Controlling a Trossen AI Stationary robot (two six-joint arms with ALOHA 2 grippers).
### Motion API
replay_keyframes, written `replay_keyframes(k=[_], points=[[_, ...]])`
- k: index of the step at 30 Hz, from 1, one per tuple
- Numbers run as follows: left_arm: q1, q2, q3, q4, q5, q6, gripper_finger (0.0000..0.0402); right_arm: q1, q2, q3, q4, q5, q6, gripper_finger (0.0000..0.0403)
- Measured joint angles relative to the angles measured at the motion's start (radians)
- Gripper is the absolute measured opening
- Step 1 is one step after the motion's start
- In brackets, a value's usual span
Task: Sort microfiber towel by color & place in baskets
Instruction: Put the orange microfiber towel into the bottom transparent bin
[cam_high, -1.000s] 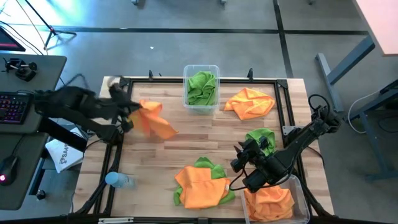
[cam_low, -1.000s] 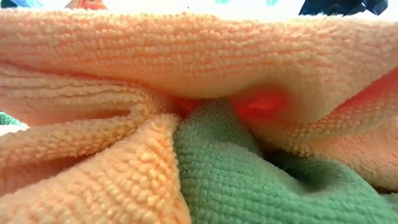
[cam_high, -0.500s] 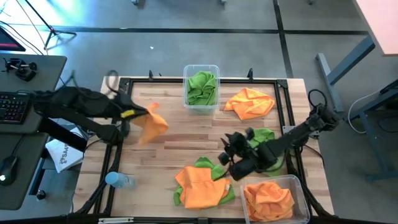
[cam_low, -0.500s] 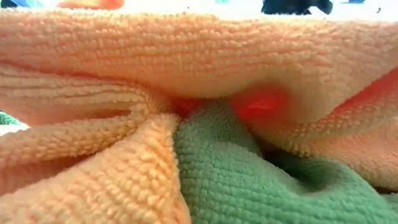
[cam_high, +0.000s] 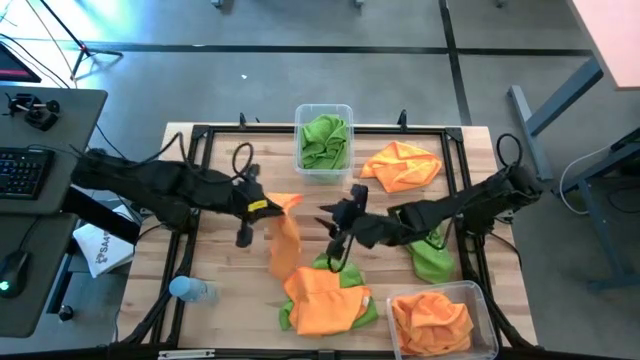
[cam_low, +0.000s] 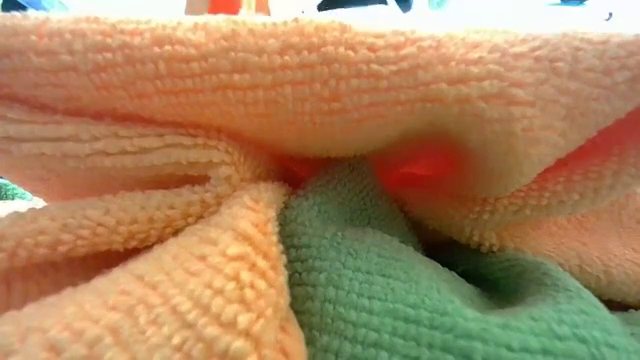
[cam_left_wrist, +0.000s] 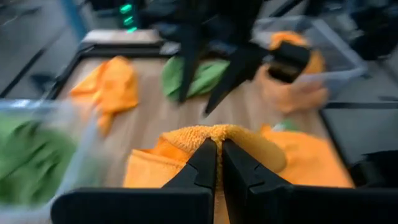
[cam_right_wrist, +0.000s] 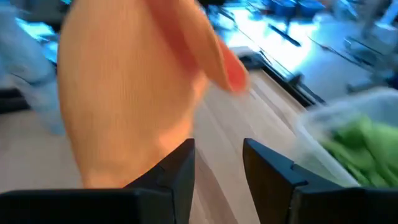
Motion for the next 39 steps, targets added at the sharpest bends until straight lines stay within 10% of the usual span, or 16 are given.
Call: replay_keyframes(k=[16, 25, 30, 36, 39], points=[[0.004, 0.071, 0.027, 0.419, 0.180, 0.112, 0.0000, -0.055, 0.000, 0.000, 0.337, -0.248, -0.264, 0.0219], [0.015, 0.085, 0.122, 0.510, 0.179, 0.192, 0.0000, -0.102, 0.065, 0.000, 0.496, -0.558, -0.263, 0.0243], [0.035, 0.085, 0.125, 0.471, 0.171, 0.184, 0.0000, -0.104, 0.102, 0.000, 0.503, -0.580, -0.263, 0.0186], [0.061, 0.085, 0.125, 0.362, 0.093, 0.184, 0.0000, -0.102, 0.105, 0.000, 0.494, -0.595, -0.274, 0.0021], [0.072, 0.085, 0.125, 0.295, 0.083, 0.183, 0.0000, -0.097, 0.100, 0.000, 0.487, -0.575, -0.281, 0.0020]])
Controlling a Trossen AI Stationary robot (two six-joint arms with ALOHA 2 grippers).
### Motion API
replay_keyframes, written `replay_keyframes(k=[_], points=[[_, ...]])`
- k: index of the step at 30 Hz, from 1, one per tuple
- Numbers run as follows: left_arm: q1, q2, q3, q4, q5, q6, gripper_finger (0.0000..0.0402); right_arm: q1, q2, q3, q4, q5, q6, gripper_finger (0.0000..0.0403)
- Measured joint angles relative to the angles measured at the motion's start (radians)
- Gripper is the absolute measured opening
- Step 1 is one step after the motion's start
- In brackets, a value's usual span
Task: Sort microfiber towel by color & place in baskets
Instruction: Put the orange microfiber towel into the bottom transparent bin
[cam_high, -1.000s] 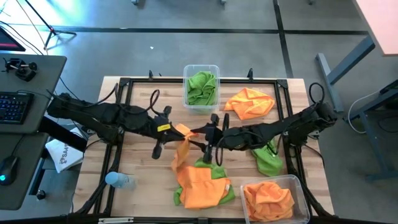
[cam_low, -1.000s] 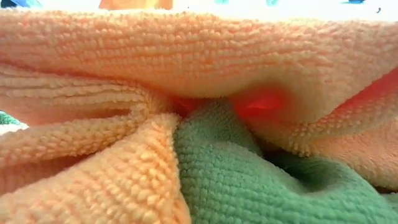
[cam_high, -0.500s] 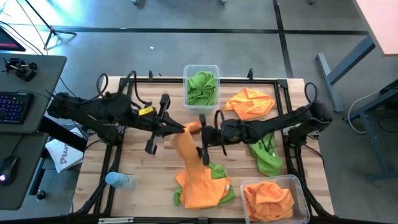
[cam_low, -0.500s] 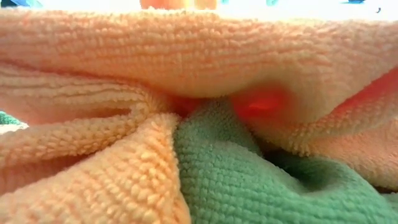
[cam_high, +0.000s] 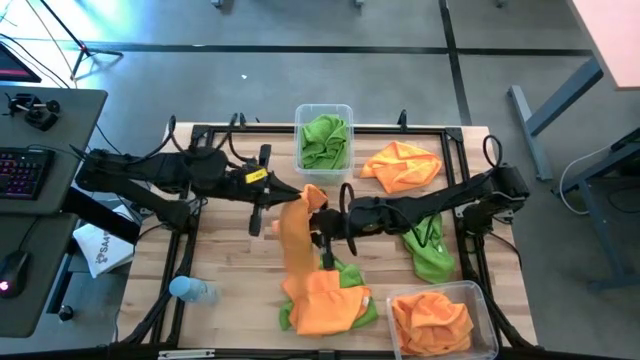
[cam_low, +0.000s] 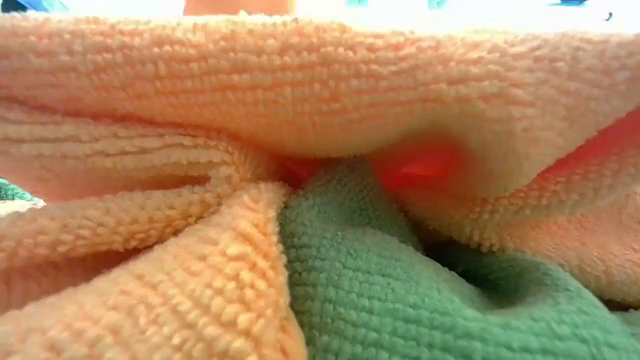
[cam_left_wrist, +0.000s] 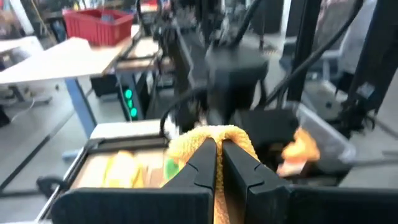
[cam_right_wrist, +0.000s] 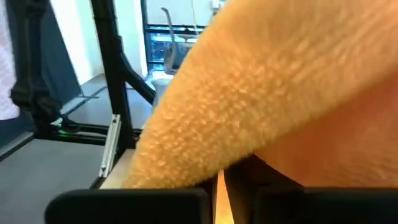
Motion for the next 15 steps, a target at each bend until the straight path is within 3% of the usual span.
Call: replay_keyframes(k=[4, 9, 15], points=[[0.012, 0.000, 0.000, -0.092, -0.010, -0.008, 0.0000, 0.009, -0.026, 0.000, -0.075, 0.074, -0.001, 0.0005], [0.018, -0.003, 0.000, -0.140, -0.071, -0.027, 0.0000, 0.025, -0.090, 0.000, -0.197, 0.249, 0.024, 0.0014], [0.018, -0.005, 0.000, -0.136, -0.107, -0.018, 0.0001, 0.038, -0.151, 0.000, -0.288, 0.245, 0.055, 0.0008]])
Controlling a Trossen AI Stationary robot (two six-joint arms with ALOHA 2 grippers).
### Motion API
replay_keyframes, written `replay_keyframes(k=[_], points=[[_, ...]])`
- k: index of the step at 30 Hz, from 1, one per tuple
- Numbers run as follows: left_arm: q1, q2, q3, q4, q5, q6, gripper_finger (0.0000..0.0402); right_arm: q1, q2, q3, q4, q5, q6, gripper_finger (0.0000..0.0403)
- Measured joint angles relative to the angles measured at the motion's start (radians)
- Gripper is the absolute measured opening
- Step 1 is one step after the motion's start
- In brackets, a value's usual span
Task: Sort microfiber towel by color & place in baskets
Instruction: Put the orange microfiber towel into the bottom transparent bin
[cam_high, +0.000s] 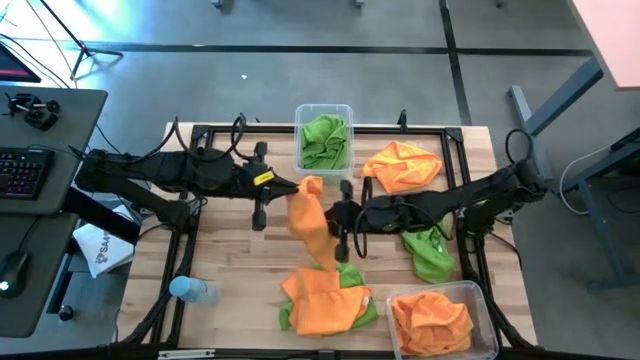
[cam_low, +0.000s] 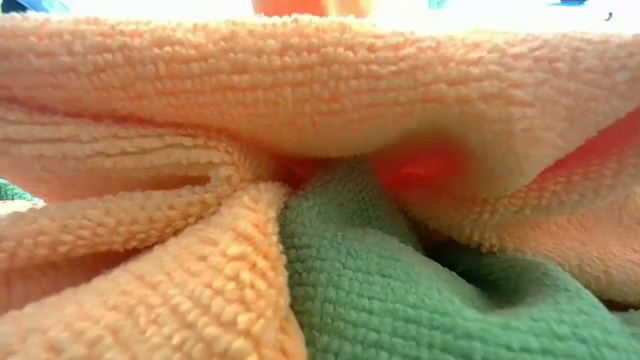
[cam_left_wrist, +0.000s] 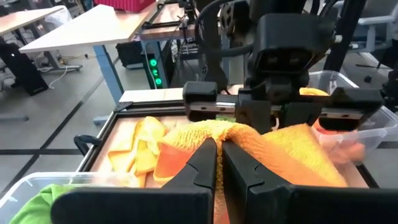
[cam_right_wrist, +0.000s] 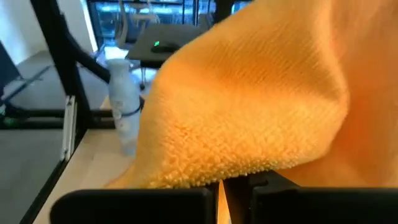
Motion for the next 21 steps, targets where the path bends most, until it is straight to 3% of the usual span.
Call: replay_keyframes(k=[8, 21], points=[[0.000, -0.005, 0.000, 0.014, -0.004, 0.000, 0.0001, 0.008, -0.044, 0.000, -0.244, 0.154, 0.109, 0.0037], [0.001, -0.016, 0.000, 0.090, -0.025, 0.018, 0.0001, 0.008, -0.046, 0.000, -0.410, 0.170, 0.243, 0.0197]])
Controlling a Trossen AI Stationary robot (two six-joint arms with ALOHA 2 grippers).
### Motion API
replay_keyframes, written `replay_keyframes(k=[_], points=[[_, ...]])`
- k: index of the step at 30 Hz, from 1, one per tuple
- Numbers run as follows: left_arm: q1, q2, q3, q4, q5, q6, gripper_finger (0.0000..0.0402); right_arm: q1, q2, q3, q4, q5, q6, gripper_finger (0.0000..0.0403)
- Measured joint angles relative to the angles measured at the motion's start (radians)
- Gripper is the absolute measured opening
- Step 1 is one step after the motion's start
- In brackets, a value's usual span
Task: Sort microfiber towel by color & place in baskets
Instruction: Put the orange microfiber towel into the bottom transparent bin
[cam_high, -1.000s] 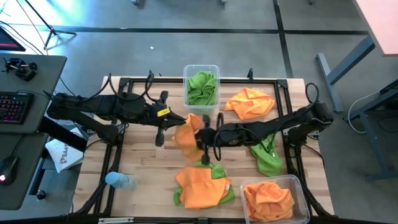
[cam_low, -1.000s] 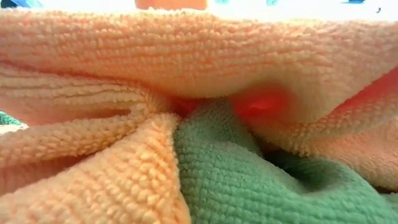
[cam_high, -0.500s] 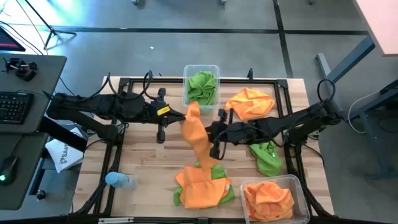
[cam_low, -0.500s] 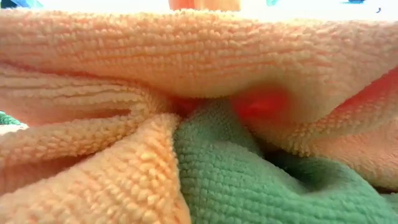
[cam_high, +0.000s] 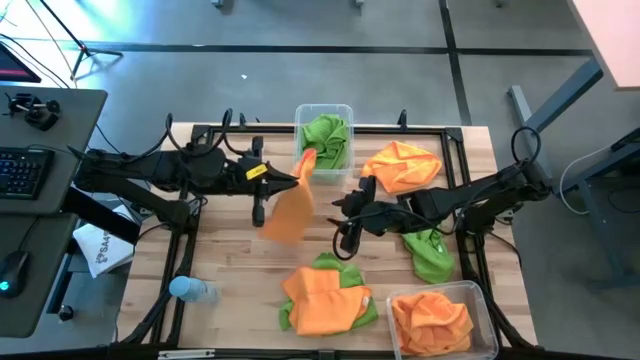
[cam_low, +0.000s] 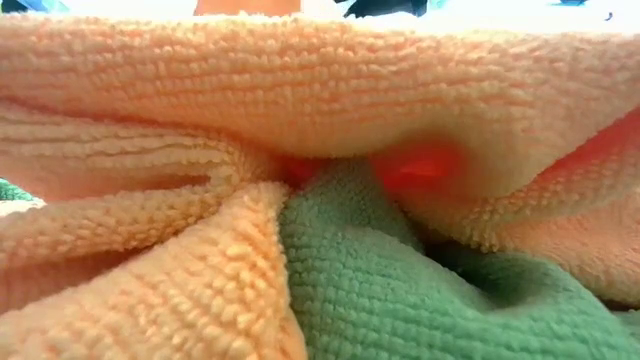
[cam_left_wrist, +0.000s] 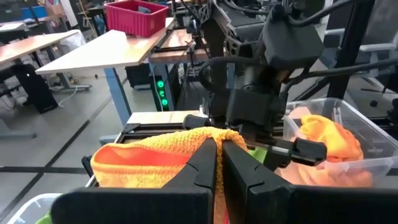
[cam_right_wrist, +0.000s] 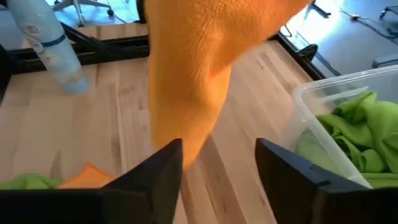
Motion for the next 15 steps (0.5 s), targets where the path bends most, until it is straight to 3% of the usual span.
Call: replay_keyframes(k=[6, 15], points=[[0.005, 0.000, 0.000, 0.008, 0.000, 0.000, 0.0001, 0.000, 0.017, 0.000, 0.121, -0.007, -0.011, 0.0234], [0.005, 0.009, 0.000, 0.034, 0.029, -0.030, 0.0000, -0.040, 0.150, 0.000, 0.430, -0.055, -0.190, 0.0239]])
